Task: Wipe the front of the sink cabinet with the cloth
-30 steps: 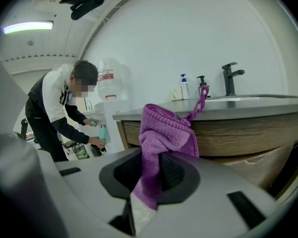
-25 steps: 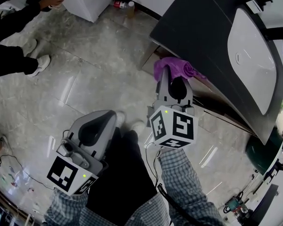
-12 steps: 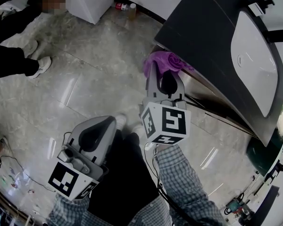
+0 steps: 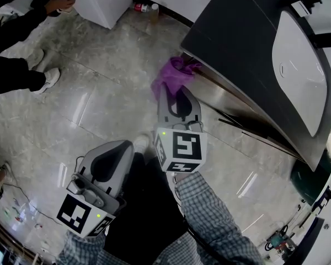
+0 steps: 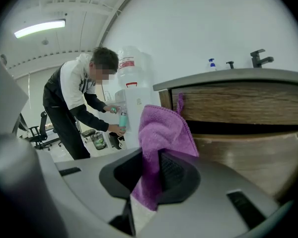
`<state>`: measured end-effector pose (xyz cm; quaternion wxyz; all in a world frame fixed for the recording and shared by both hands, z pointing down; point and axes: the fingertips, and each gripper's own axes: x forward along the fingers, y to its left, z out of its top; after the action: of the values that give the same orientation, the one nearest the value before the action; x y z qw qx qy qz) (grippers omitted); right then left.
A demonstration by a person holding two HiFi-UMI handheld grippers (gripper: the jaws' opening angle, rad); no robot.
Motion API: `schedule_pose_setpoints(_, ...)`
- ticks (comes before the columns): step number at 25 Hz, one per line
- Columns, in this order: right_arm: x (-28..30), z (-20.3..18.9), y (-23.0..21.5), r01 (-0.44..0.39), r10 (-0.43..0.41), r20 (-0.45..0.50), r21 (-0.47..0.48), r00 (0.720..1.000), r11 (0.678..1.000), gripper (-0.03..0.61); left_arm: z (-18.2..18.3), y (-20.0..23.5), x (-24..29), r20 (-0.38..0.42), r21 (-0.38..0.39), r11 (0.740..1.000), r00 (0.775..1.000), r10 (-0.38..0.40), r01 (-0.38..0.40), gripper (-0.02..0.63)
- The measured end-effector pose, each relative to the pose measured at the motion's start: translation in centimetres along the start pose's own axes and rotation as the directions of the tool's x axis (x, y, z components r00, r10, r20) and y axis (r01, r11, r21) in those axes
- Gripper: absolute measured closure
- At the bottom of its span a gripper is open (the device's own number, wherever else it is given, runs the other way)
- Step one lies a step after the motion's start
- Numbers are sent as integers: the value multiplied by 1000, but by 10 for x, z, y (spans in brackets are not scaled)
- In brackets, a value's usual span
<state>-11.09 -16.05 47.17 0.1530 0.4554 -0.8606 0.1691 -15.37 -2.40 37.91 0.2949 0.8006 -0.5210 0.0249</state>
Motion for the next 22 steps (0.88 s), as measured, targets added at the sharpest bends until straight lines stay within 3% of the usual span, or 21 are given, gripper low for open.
schedule_pose_setpoints(11, -14, -7, -71, 180, -180, 9, 25, 984, 983, 505, -9, -13, 16, -26, 0, 999, 999, -46, 46, 603)
schedule_pose_setpoints(22, -51, -14, -121, 288, -290, 10, 91, 957, 953, 505, -17, -39, 35, -52, 11, 995, 994, -100, 100, 603)
